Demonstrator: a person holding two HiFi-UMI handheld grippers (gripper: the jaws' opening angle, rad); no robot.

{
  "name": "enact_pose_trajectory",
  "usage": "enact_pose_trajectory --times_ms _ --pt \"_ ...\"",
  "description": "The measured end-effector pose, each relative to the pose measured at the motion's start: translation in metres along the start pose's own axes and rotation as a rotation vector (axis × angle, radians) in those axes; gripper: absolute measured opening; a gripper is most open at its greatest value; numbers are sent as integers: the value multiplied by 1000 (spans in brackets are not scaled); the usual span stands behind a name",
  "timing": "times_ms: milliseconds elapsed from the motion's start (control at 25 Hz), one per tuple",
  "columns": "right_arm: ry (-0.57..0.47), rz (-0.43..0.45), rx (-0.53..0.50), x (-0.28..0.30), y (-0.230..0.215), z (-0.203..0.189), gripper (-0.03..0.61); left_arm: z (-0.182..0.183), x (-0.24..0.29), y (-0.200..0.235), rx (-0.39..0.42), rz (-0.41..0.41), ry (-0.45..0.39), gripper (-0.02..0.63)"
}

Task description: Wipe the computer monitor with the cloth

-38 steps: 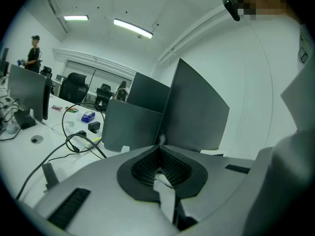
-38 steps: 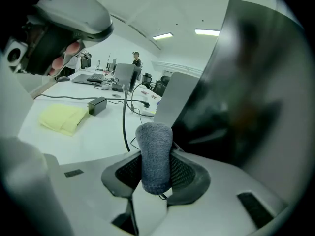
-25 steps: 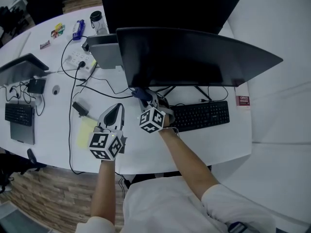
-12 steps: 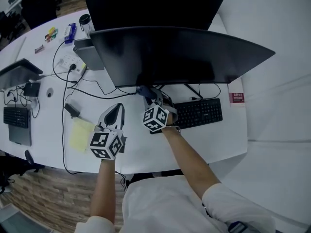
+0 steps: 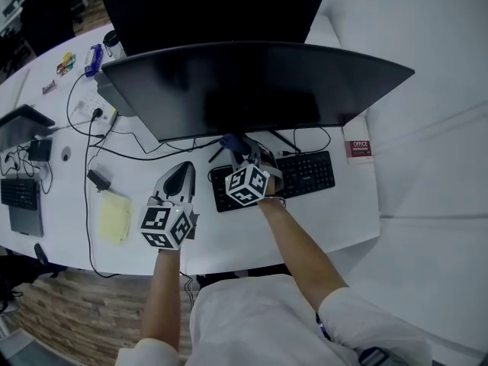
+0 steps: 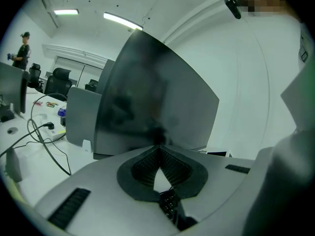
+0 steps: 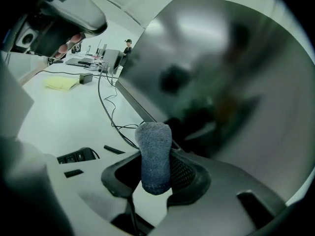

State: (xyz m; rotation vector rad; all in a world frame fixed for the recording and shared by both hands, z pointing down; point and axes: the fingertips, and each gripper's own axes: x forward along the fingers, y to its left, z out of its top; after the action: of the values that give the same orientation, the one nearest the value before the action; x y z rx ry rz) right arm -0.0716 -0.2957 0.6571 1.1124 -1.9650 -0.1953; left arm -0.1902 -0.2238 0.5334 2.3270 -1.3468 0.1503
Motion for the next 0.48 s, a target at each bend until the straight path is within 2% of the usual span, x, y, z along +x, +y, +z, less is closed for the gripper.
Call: enact_pose_trajectory --times_ms 480 --pt "45 -46 19 -18 -54 -59 135 -7 42 -55 16 -48 27 11"
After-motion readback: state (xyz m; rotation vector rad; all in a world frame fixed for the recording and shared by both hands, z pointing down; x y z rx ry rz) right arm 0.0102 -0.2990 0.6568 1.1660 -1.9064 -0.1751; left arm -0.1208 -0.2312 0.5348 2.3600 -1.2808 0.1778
